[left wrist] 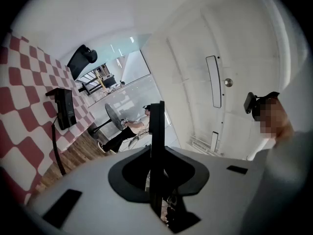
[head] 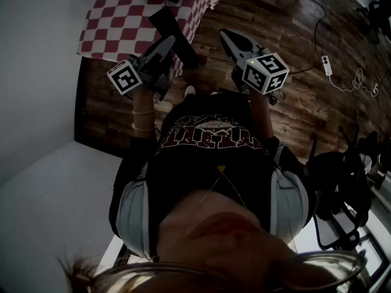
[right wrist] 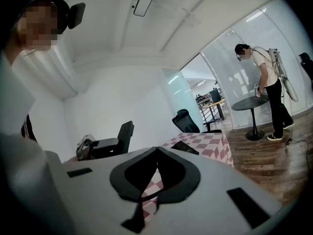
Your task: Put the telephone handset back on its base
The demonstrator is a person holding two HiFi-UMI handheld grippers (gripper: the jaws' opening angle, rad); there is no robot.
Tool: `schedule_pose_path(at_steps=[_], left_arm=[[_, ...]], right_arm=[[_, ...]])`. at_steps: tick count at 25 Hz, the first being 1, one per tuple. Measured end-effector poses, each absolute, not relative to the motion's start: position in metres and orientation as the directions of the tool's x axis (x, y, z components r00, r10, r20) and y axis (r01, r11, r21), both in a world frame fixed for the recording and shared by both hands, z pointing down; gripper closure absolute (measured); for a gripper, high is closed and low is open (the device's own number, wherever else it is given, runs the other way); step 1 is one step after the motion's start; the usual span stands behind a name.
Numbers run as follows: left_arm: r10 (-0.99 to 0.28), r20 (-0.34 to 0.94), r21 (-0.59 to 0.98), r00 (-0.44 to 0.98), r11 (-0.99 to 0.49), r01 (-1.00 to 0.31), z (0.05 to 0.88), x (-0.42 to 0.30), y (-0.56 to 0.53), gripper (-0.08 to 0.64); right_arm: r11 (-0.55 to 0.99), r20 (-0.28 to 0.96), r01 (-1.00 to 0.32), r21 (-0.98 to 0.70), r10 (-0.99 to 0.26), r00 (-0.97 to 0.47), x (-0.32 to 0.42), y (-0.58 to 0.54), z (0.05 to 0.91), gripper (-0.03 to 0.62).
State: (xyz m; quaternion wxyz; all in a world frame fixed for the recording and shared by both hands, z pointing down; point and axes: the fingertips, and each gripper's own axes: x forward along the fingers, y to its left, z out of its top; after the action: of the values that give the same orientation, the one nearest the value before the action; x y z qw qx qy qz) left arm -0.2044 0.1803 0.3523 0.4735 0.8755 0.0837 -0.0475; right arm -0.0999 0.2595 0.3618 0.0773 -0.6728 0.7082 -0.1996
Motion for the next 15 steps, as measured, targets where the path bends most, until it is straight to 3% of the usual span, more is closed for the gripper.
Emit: schedule_pose_path(at_steps=[15], left_arm=[[0.036, -0.108, 0.813, 0.994, -0.571, 0.109, 0.371, -0.204, 0.171, 0.477]], right_arm=[[0.075, 0.185, -0.935, -0.347, -0.972, -0.146, -0.111, 0.249, 0.376, 0.572]])
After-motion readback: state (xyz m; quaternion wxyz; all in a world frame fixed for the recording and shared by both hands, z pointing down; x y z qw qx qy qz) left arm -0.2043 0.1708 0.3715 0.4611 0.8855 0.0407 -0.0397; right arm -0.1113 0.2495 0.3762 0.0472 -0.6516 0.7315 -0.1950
